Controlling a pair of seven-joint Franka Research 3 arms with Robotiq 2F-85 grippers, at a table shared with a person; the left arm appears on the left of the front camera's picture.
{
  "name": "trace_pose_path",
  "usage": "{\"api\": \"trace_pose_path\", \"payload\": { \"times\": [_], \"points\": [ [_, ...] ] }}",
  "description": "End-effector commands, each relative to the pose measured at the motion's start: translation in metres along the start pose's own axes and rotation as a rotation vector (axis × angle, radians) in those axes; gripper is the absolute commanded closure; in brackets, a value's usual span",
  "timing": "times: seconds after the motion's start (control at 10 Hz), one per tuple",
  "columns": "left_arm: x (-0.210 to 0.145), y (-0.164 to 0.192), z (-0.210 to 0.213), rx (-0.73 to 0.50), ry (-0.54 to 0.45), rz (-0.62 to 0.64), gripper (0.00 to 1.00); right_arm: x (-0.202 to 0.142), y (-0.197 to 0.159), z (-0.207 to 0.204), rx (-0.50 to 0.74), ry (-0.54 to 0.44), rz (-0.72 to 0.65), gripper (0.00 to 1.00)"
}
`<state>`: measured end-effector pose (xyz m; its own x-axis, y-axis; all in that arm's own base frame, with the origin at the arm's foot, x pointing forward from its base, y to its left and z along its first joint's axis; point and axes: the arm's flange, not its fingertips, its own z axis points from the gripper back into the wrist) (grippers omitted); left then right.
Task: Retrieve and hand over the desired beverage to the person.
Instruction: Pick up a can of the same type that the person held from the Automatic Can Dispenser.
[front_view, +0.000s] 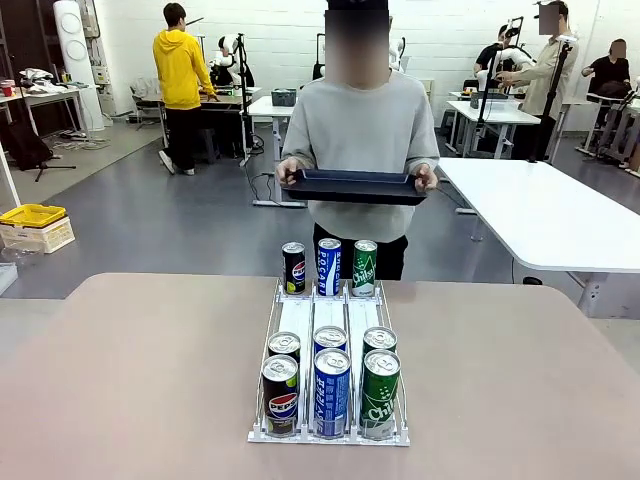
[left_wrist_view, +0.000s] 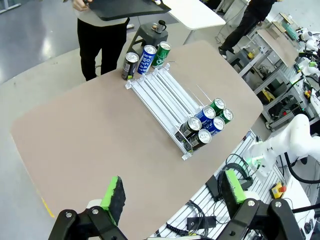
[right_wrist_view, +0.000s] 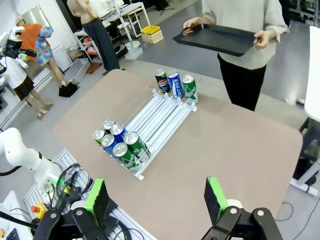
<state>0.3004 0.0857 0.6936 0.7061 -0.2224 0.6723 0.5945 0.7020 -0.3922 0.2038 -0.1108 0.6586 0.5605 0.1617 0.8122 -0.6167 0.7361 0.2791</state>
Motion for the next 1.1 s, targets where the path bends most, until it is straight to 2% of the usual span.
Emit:
{"api": "trace_pose_path", "payload": {
  "times": [0.0,1.0],
  "points": [
    [0.0001,0.0018,0.0021,0.003,0.007,-0.016,0.00,0.0000,0.0019,-0.0011,0.027,-0.007,0.014,0.00],
    [0.0001,0.0018,0.0021,0.003,0.007,-0.016,0.00,0.0000,0.0019,-0.0011,0.027,-0.007,0.014,0.00]
  ]
}}
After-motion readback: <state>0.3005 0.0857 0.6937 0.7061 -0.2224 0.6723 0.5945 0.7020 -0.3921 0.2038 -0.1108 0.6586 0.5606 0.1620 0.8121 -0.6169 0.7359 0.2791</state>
